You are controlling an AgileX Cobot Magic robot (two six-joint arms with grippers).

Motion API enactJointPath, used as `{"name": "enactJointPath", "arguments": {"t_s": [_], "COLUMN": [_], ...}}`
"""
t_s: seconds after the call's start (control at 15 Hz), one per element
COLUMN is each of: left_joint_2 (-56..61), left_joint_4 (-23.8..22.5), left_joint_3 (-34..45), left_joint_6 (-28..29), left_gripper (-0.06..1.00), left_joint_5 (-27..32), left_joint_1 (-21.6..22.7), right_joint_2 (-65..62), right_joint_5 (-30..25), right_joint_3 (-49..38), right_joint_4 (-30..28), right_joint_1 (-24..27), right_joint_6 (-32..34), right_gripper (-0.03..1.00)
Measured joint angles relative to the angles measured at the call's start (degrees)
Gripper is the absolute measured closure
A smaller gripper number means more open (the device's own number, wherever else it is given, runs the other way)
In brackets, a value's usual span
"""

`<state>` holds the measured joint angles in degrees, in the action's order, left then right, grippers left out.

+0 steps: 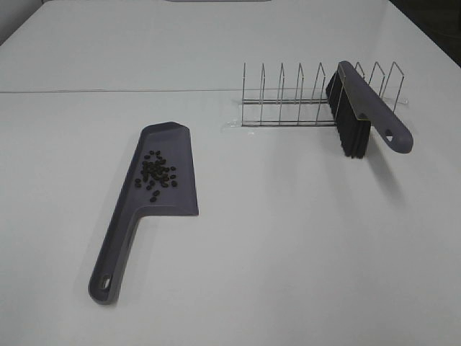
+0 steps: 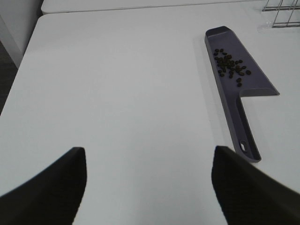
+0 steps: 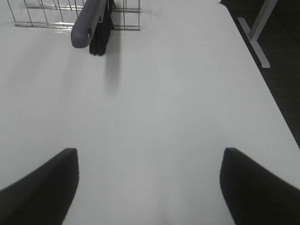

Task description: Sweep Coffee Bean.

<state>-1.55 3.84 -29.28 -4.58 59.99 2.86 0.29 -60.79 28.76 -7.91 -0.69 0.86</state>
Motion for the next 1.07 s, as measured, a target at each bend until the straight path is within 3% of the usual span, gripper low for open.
{"name": "enactJointPath", "arguments": {"t_s": [1.07], "left_joint_2": [1.83], "left_joint_4": [0.00], "left_joint_3": [0.00], "left_joint_6": [0.00], "left_gripper": [0.24], "left_joint_5": [0.00], "left_joint_1": [-0.57], "right_joint_2": [-0.57], "right_joint_5": [0.00], "right_joint_3": [0.00], "right_joint_4": [-0.17], "right_joint_1": [0.00], "right_joint_6": [0.00], "right_gripper": [0.17]}}
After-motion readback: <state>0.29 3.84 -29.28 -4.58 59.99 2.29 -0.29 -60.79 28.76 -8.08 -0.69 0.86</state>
